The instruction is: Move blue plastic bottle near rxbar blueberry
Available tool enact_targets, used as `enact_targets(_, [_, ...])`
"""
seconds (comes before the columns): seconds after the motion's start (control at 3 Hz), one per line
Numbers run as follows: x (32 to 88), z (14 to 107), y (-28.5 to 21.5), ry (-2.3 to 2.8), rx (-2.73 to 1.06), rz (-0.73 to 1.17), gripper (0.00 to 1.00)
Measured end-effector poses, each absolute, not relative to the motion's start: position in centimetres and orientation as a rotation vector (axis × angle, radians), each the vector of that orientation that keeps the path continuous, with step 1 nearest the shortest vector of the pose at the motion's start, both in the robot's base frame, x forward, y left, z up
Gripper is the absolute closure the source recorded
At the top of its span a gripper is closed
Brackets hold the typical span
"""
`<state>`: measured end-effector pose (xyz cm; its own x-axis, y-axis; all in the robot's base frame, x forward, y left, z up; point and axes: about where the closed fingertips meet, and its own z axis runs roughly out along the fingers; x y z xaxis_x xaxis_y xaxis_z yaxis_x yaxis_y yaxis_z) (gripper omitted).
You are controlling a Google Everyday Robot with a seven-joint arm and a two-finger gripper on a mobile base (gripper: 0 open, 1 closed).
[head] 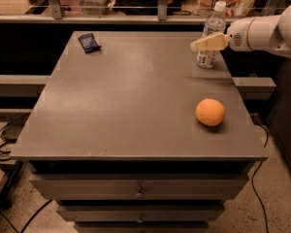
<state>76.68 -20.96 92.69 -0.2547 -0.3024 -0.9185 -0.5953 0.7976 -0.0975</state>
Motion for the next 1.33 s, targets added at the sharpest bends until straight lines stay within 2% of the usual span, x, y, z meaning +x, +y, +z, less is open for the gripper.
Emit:
enact_targets(0.33, [77.5,92.3,-21.0,1.851,-0.658,0.343,0.19])
enact_targets(0.67, [77.9,92.6,-20.0,1.833,-0.676,0.368,0.43])
enact_targets(1.0, [77.8,94.2,-17.0,1.811,-0.741,0.406,0.66])
enact_targets(1.33, [77.1,97.0,-11.5,1.749,-0.877,0.440,0.89])
